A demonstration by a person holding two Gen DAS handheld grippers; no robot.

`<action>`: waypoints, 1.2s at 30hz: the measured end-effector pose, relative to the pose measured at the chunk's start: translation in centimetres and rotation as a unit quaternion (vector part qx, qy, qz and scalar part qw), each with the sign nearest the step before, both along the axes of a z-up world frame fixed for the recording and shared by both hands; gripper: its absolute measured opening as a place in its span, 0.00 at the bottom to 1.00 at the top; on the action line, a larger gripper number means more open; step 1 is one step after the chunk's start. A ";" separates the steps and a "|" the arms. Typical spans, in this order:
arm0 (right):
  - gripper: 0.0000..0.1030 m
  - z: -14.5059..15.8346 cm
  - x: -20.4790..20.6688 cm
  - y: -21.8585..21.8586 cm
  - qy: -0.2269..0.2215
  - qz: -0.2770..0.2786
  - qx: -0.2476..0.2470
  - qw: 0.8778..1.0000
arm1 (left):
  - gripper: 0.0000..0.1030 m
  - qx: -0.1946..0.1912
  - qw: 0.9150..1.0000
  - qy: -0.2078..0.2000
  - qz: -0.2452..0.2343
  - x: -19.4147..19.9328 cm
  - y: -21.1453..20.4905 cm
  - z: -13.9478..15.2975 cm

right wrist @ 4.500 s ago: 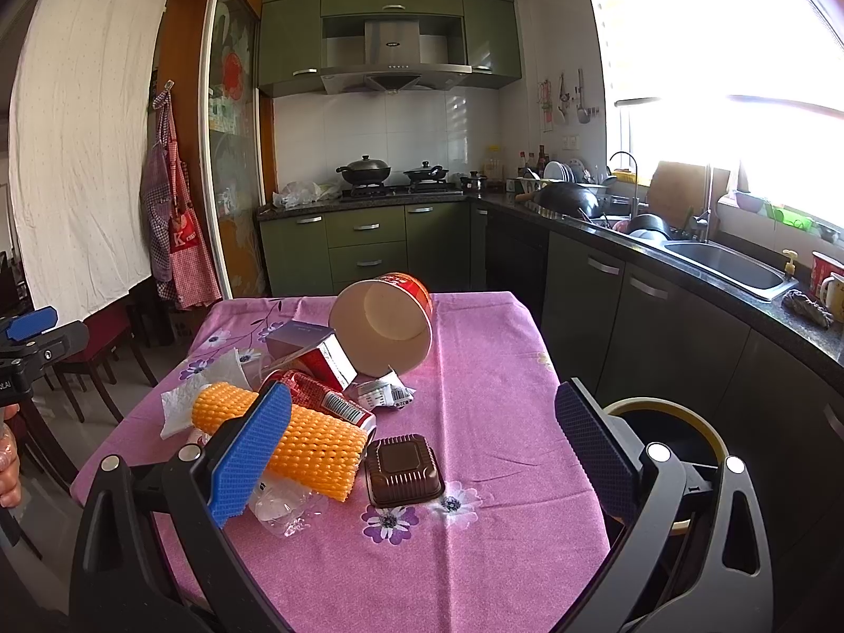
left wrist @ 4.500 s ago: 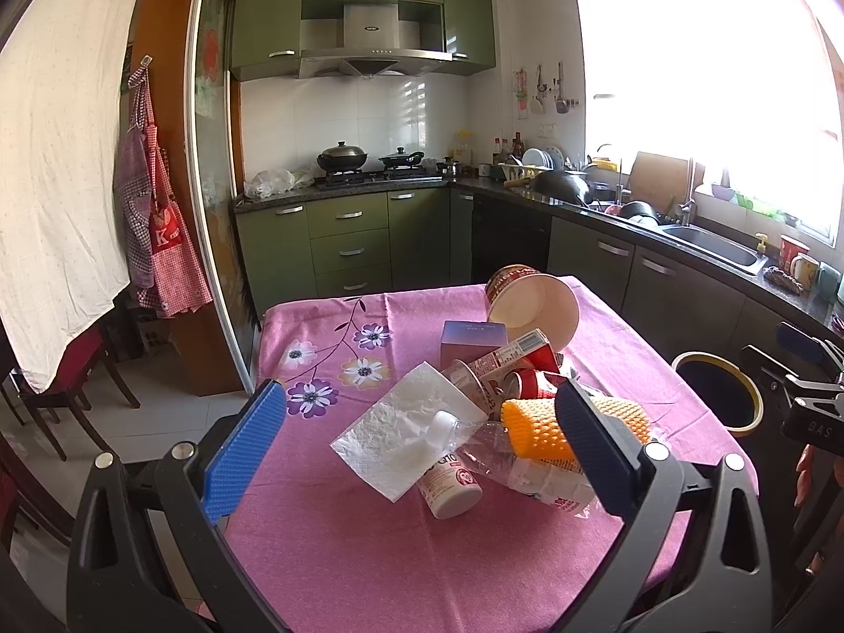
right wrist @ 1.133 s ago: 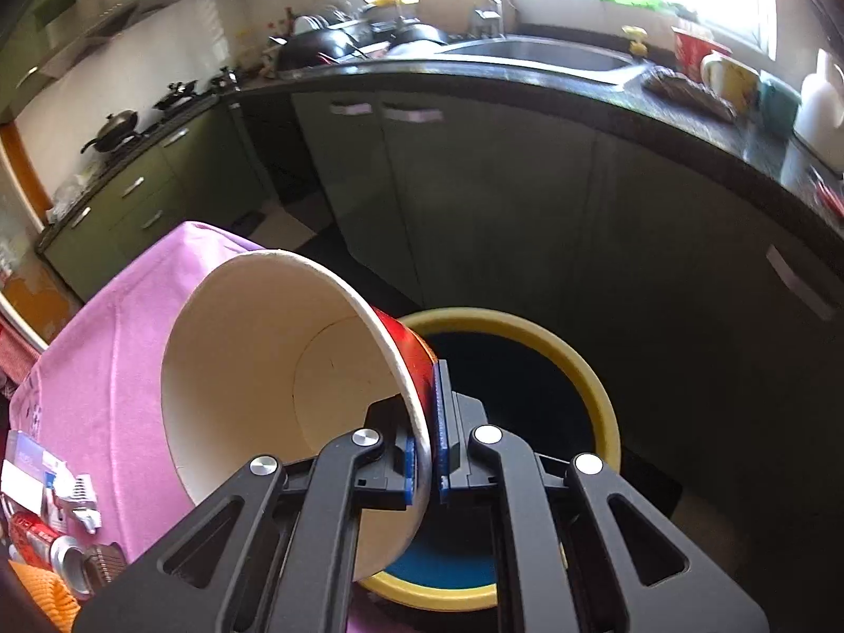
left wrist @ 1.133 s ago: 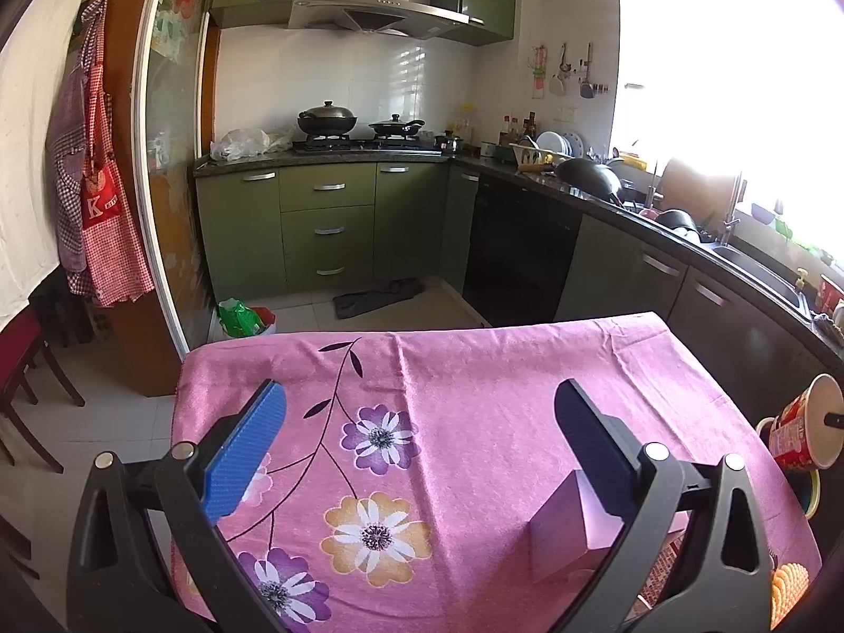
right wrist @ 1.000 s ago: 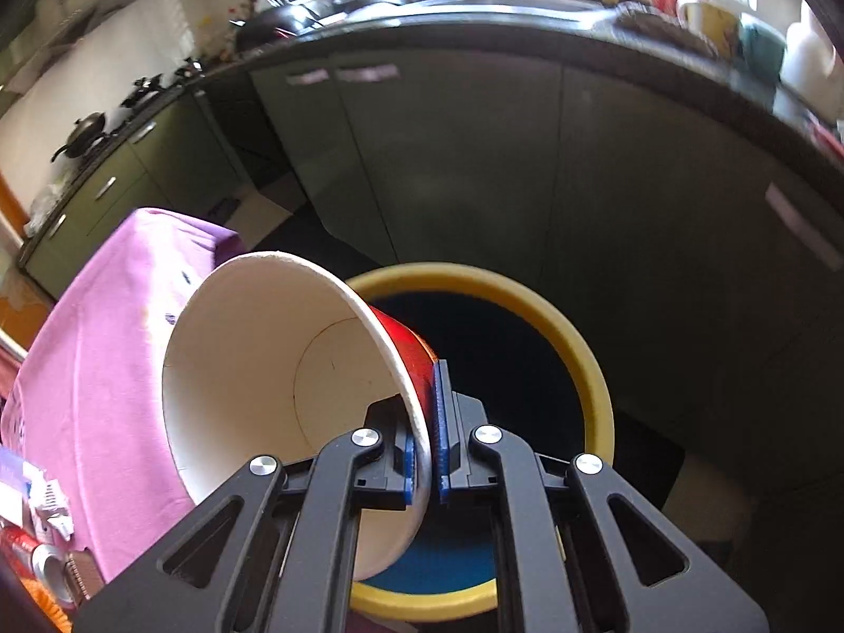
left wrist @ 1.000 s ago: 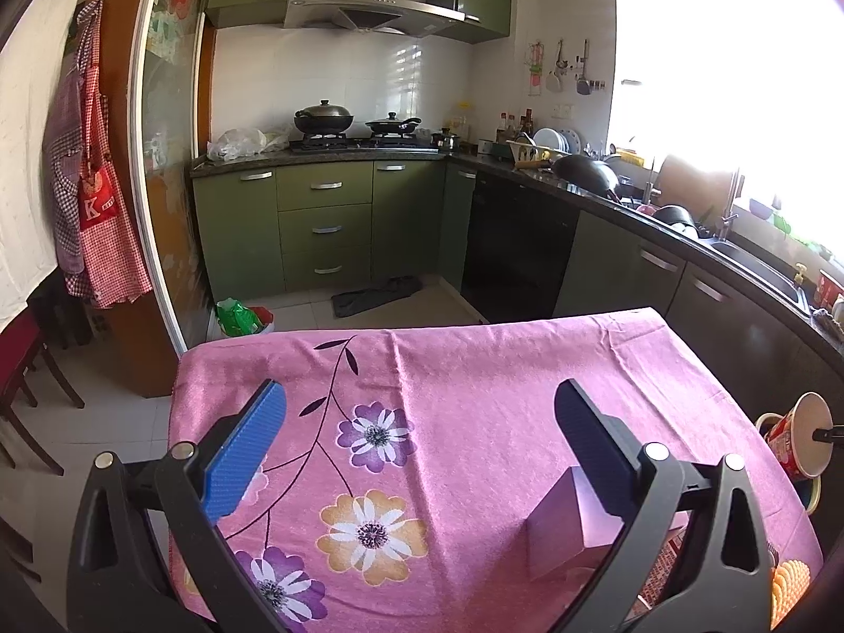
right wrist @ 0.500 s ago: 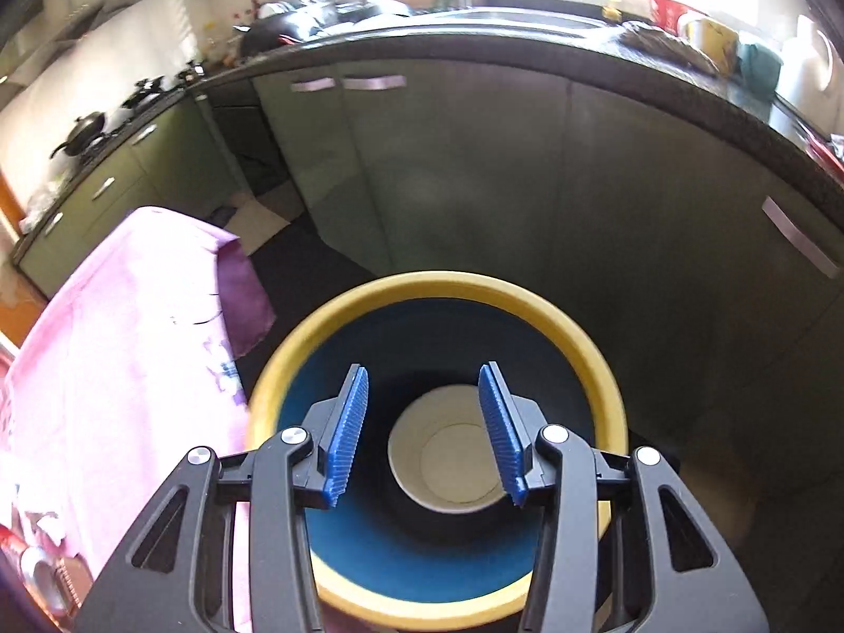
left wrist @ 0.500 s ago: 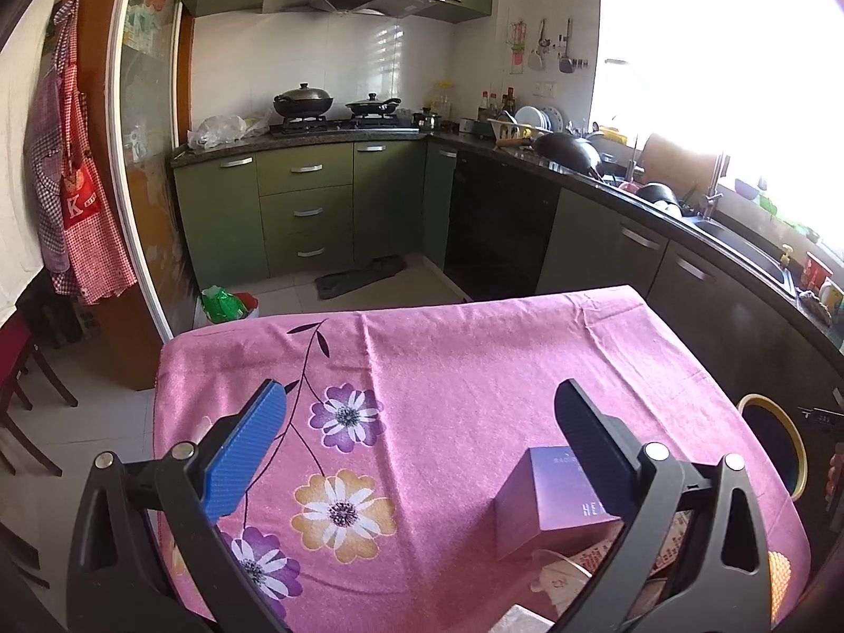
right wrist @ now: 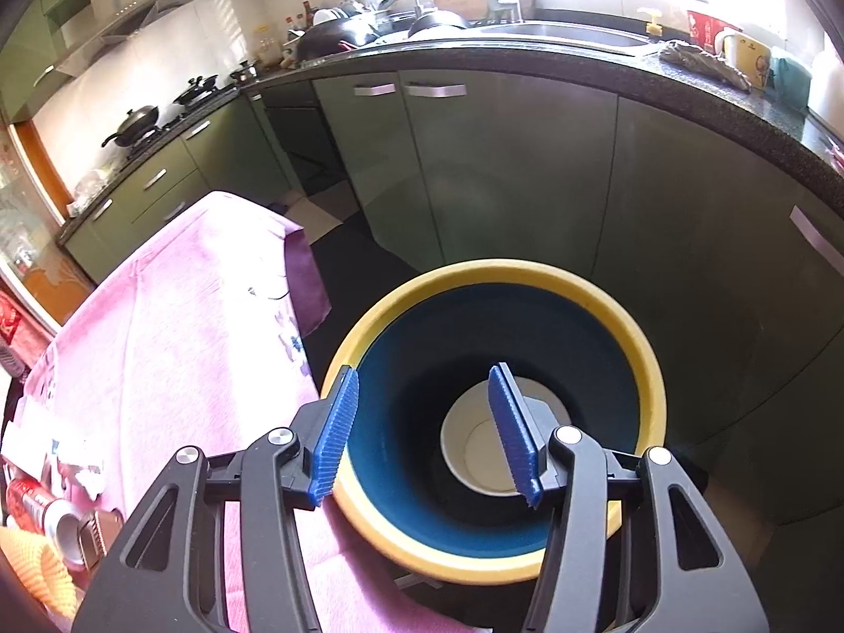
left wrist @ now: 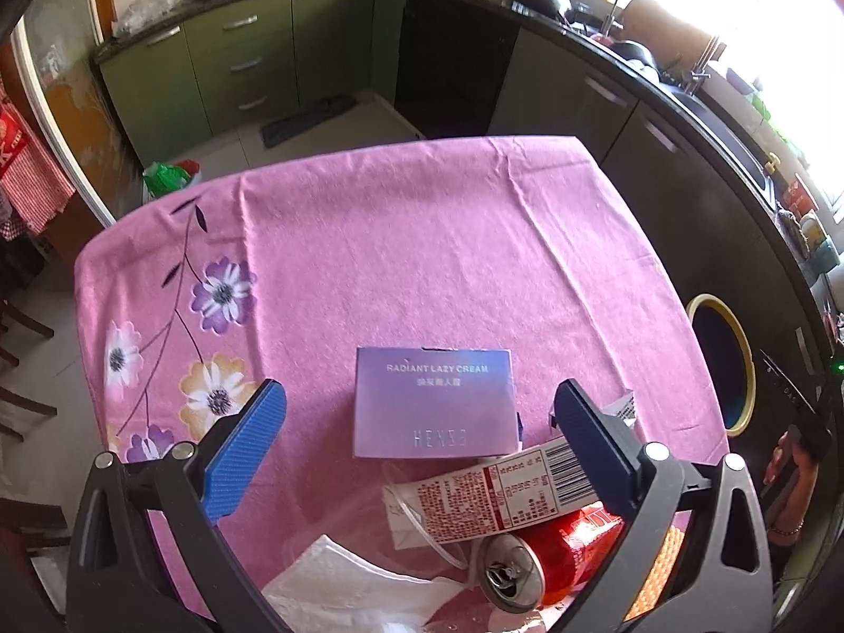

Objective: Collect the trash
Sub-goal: 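Grasp the purple cream box with the left gripper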

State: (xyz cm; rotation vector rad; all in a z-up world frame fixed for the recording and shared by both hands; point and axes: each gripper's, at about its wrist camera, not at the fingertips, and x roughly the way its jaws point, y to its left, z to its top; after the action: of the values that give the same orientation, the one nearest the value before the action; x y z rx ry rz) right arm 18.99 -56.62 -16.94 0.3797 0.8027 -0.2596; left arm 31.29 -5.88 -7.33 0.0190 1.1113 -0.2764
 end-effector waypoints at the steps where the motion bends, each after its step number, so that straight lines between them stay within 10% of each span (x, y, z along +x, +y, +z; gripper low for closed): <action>1: 0.50 -0.1 0.3 0.1 -0.002 0.003 0.003 1.000 | 0.94 0.000 1.000 0.012 0.000 0.2 -0.3 -0.4; 14: 0.52 -0.4 0.6 0.3 -0.011 0.027 0.024 0.999 | 0.93 0.048 0.995 0.084 0.009 2.3 -2.4 -4.6; 22: 0.53 -0.7 0.8 -0.4 -0.010 0.030 0.030 0.999 | 0.74 0.054 0.992 0.109 0.021 2.7 -1.9 -5.8; 36: 0.53 0.1 -0.1 -1.2 -0.028 0.027 0.029 0.999 | 0.73 0.020 0.998 0.043 0.034 3.6 -1.5 -0.3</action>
State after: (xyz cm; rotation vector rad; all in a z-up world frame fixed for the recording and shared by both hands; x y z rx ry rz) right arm 18.85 -57.77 -16.80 0.4180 0.7662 -0.1739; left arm 34.93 -7.40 -7.62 0.0047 1.2012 -0.1953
